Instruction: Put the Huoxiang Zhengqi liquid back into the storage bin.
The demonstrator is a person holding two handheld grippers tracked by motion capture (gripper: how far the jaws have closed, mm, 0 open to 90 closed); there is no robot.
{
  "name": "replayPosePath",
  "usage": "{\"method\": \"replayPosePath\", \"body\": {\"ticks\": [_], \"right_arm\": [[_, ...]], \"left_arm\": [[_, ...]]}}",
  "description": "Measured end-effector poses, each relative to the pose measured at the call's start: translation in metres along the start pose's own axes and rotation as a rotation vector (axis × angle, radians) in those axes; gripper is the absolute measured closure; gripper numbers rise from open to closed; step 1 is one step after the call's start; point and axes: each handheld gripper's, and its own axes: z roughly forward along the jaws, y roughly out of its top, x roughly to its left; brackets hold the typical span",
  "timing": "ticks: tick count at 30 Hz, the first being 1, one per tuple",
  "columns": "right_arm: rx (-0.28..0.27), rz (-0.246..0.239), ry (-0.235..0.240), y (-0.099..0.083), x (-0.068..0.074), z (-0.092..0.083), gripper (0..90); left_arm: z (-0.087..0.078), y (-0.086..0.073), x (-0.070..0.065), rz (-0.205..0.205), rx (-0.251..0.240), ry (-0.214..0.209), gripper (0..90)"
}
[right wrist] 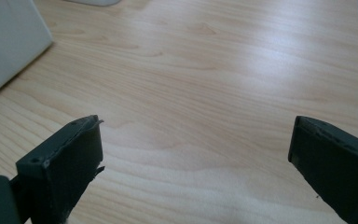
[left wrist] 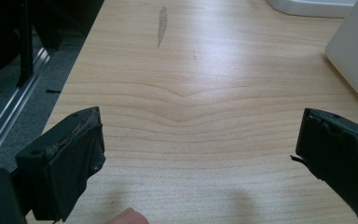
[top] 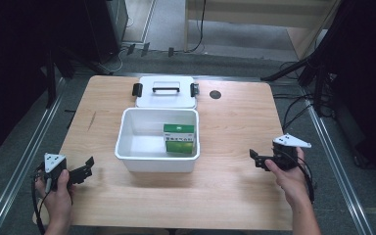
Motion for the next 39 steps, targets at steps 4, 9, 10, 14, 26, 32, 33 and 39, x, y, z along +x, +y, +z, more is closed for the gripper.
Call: {"method": "replayPosePath", "body": {"ticks": [4,9,10,14,26,32,33,39], "right_arm": [[-0.022,0.015,0.014,-0.014,-0.002,-0.004,3.0],[-0.051,0.034,0.016,-0.030,-0.004,-0.010,2.8],[-0.053,0.040,0.015,-0.033,-0.004,-0.011,2.7],[-0.066,0.067,0.013,-0.044,-0.007,-0.016,2.7],[-0.105,0.116,-0.012,-0.077,-0.013,-0.033,2.8],[-0.128,0.124,-0.044,-0.088,-0.013,-0.044,2.8],[-0.131,0.132,-0.046,-0.090,-0.013,-0.046,2.8],[-0.137,0.137,-0.073,-0.096,-0.015,-0.054,2.8]], "left_arm": [[0.000,0.000,0.000,0.000,0.000,0.001,1.8],[0.000,0.000,0.000,0.001,-0.001,0.001,1.8],[0.000,0.000,0.000,0.001,-0.001,0.000,1.8],[0.000,0.000,0.000,0.001,0.001,0.001,1.7],[0.000,0.000,-0.001,0.002,-0.002,0.002,1.7],[0.000,0.000,-0.001,0.000,-0.002,0.002,1.8],[0.000,0.000,-0.001,0.001,-0.002,0.002,1.8],[0.000,0.000,-0.001,0.002,-0.002,0.001,1.8]]}}
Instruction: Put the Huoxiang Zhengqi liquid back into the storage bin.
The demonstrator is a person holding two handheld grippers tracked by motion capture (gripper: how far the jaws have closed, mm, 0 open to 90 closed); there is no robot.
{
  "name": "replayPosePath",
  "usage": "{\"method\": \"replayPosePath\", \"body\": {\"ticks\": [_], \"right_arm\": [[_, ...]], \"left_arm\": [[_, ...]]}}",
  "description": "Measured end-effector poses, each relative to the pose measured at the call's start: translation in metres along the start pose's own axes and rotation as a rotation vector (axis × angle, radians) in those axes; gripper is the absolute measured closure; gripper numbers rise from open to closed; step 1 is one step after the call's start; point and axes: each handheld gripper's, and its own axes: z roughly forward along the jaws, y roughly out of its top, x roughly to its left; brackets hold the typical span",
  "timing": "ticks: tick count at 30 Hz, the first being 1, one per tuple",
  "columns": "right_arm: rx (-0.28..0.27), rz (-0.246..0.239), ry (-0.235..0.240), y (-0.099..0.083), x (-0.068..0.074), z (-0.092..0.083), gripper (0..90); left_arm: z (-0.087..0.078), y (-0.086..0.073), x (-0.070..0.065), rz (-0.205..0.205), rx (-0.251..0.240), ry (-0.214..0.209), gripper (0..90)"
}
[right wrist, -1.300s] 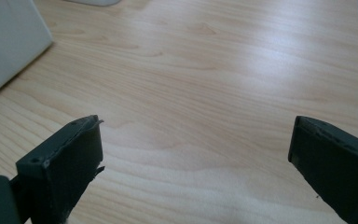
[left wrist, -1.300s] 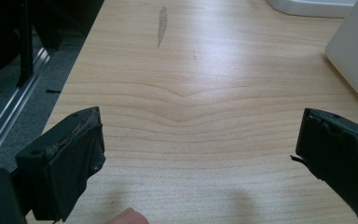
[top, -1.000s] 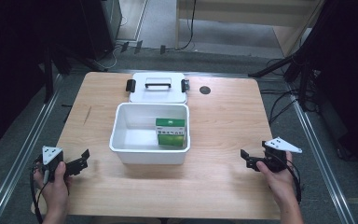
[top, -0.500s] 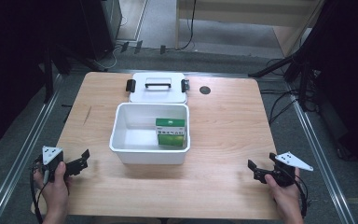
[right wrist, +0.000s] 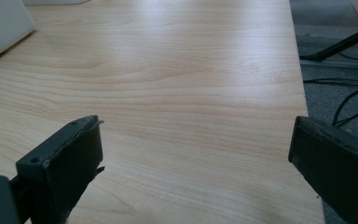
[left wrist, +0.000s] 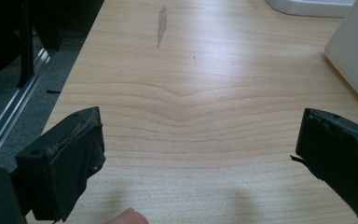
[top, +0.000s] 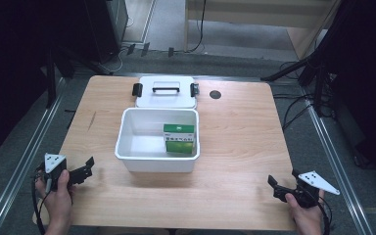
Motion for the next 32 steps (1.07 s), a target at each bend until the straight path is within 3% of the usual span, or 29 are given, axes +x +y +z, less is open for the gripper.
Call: {"method": "replayPosePath", "body": {"ticks": [9,22,27,32], "right_arm": [[-0.026,0.031,-0.022,-0.0039,-0.0015,-0.0049,2.9],[-0.030,0.020,-0.052,-0.0065,0.0038,-0.0030,2.9],[-0.042,0.045,-0.049,-0.0068,0.0014,-0.0039,2.9],[-0.031,0.040,-0.043,-0.0064,0.0016,-0.0030,2.9]], "left_arm": [[0.0001,0.0002,0.0005,-0.002,0.006,-0.004,1.8],[0.0010,0.0005,0.0006,0.003,0.016,-0.006,1.8],[0.0010,0.0005,0.0007,0.002,0.015,-0.006,1.8],[0.0012,0.0005,0.0006,0.001,0.015,-0.005,1.8]]}}
